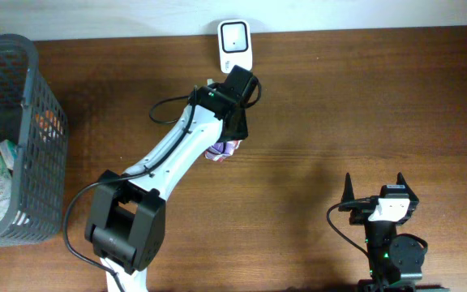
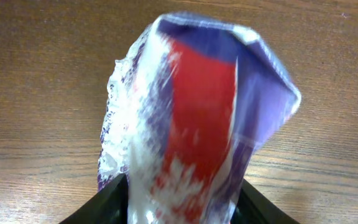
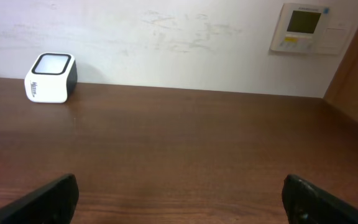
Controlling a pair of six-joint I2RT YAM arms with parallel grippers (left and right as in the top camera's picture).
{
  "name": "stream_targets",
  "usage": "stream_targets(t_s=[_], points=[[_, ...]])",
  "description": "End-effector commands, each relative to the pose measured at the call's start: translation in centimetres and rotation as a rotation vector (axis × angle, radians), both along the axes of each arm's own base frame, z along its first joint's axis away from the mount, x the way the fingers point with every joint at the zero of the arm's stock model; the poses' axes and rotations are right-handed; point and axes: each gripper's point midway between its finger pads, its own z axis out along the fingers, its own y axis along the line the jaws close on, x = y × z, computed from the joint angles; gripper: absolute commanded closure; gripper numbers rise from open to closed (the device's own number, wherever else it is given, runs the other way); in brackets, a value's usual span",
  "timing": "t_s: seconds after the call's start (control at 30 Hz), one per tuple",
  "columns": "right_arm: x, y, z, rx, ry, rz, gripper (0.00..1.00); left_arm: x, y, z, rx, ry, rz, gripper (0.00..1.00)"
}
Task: Scan the item barcode
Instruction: 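Carry the tissue pack to the table center and release it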
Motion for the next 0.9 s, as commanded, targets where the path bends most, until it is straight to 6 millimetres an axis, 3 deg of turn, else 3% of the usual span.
stream_targets(t_s=[0.0,0.1,0.13,0.23,0.37,0.43,0.47,0.53,0.6,0.63,0.67,0.8,0.87], points=[[0.0,-0.1,-0.3,0.0,0.004,-0.006,0.01,1.2,-0.4,1.1,0.001,-0.045,-0.028,0.45],[0.0,-0.1,-0.3,-0.001,0.004,-0.006,0.01,3.2,-2.7,5.8,-0.089,-0.138,-0.103,0.43],[0.0,-0.1,-0.3,0.0,0.004,-0.006,0.01,3.5,-3.6,7.3,-0.134,-0.158,-0.116,0.37],[0.0,-0.1,-0.3,0.0,0.004,-0.006,0.01,4.1,-3.6,9.5,-0.097,-0.207,-0.207,0.35],[0.0,-0.1,-0.3,0.0,0.004,-0.006,0.01,5.3,6.3,8.9,0.191,-0.183,-0.013,0.46],[0.0,-0.1,-0.3,0.0,0.004,-0.006,0.01,5.3,8.6,8.2,0.151,-0.126,0.035,0.55],[0.0,-0.1,-0.3,-0.001,0.004,-0.006,0.01,5.2,8.9,7.4,0.115,-0.091,0.04,0.67],[0.0,-0.1,-0.3,0.0,0.004,-0.006,0.01,4.4,8.0,4.3,0.036,0.015,0.018,0.85],[0.0,-0.1,-0.3,0.0,0.004,-0.006,0.01,3.7,6.0,1.5,-0.053,0.111,-0.018,0.89],[0.0,-0.1,-0.3,0.0,0.004,-0.006,0.01,3.2,4.7,-0.2,-0.113,0.173,-0.037,1.0],[0.0,-0.1,-0.3,0.0,0.004,-0.006,0.01,2.9,4.0,-0.8,-0.151,0.202,-0.048,1.0],[0.0,-0.1,-0.3,-0.001,0.004,-0.006,0.01,2.3,1.4,0.0,-0.241,0.211,-0.161,1.0],[0.0,-0.1,-0.3,0.0,0.004,-0.006,0.01,2.9,-1.0,2.8,-0.365,0.178,-0.224,1.0]])
